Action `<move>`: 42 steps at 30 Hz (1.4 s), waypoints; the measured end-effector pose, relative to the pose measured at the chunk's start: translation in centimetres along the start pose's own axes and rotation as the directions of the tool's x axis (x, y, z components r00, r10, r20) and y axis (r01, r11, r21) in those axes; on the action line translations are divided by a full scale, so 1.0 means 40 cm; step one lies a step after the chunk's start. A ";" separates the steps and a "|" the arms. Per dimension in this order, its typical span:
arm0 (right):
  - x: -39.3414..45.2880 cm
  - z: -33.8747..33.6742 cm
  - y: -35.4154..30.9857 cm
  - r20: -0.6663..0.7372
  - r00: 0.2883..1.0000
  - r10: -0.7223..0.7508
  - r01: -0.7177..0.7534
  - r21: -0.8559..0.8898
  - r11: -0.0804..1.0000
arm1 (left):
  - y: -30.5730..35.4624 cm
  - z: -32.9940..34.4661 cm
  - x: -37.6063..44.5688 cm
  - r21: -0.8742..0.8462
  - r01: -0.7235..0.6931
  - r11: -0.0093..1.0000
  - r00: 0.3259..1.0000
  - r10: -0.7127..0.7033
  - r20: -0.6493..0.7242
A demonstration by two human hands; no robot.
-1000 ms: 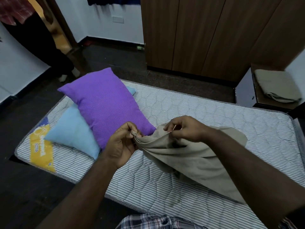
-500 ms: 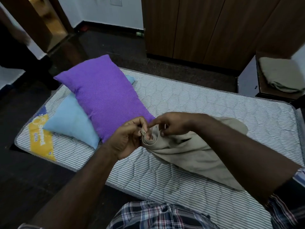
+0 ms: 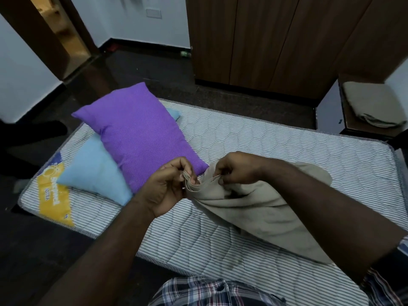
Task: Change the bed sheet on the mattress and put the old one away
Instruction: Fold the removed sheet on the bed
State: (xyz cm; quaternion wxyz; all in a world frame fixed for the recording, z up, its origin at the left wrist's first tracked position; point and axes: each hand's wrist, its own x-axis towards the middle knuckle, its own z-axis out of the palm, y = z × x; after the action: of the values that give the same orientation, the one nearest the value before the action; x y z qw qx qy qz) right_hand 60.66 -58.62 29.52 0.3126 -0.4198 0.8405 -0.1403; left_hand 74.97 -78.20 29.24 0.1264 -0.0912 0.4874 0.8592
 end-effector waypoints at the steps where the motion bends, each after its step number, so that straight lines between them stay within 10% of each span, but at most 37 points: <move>1: -0.011 -0.013 0.011 -0.062 0.997 0.034 -0.034 0.006 0.999 | 0.008 -0.005 0.014 0.007 -0.014 1.000 0.998 0.015 -0.063; 7: -0.109 -0.298 0.054 -0.618 0.757 0.213 -0.248 0.029 0.968 | 0.221 0.094 0.221 0.288 -0.261 0.921 0.912 0.333 -0.240; 10: -0.236 -0.510 -0.001 -0.899 0.417 0.130 -0.336 -0.019 0.942 | 0.412 0.255 0.311 0.410 -0.541 0.734 0.797 0.604 -0.030; 14: -0.428 -0.661 -0.113 -0.998 -0.026 -0.059 -0.343 -0.046 0.938 | 0.623 0.463 0.339 0.324 -0.848 0.419 0.482 0.864 0.144; 16: -0.452 -0.628 -0.117 -0.989 0.147 0.031 -0.379 -0.027 0.925 | 0.647 0.508 0.362 0.319 -0.831 0.456 0.516 0.846 0.134; 19: -0.433 -0.520 -0.069 -0.822 0.438 0.363 -0.511 0.105 0.853 | 0.581 0.496 0.402 0.516 -0.580 0.630 0.784 0.603 0.145; 21: -0.452 -0.509 -0.066 -0.821 0.397 0.410 -0.511 0.173 0.842 | 0.559 0.490 0.409 0.599 -0.537 0.594 0.811 0.559 0.173; 26: -0.494 -0.595 -0.143 -0.990 0.049 0.132 -0.404 0.101 0.909 | 0.677 0.568 0.385 0.361 -0.856 0.371 0.464 0.860 0.215; 31: -0.372 -0.389 -0.136 -0.640 0.568 0.518 -0.443 0.293 0.847 | 0.567 0.446 0.428 0.696 -0.470 0.542 0.854 0.478 0.205; 33: -0.374 -0.414 -0.124 -0.695 0.480 0.535 -0.423 0.351 0.836 | 0.546 0.398 0.441 0.672 -0.463 0.578 0.840 0.527 0.125; 37: -0.432 -0.563 -0.183 -0.969 0.024 0.245 -0.395 0.216 0.893 | 0.567 0.434 0.425 0.405 -0.686 0.605 0.699 0.702 0.135; 38: -0.430 -0.559 -0.184 -0.976 0.006 0.218 -0.435 0.194 0.879 | 0.563 0.442 0.418 0.385 -0.688 0.615 0.705 0.692 0.154; 42: -0.304 -0.316 -0.156 -0.620 0.572 0.537 -0.634 0.081 0.769 | 0.498 0.349 0.465 0.603 -0.404 0.688 0.899 0.422 0.121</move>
State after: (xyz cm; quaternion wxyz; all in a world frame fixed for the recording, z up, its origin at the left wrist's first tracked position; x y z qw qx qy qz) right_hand 61.88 -53.11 47.27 0.0201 -0.0706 0.9930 -0.0924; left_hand 50.70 -73.60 47.35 -0.0540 0.0552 0.7490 0.6581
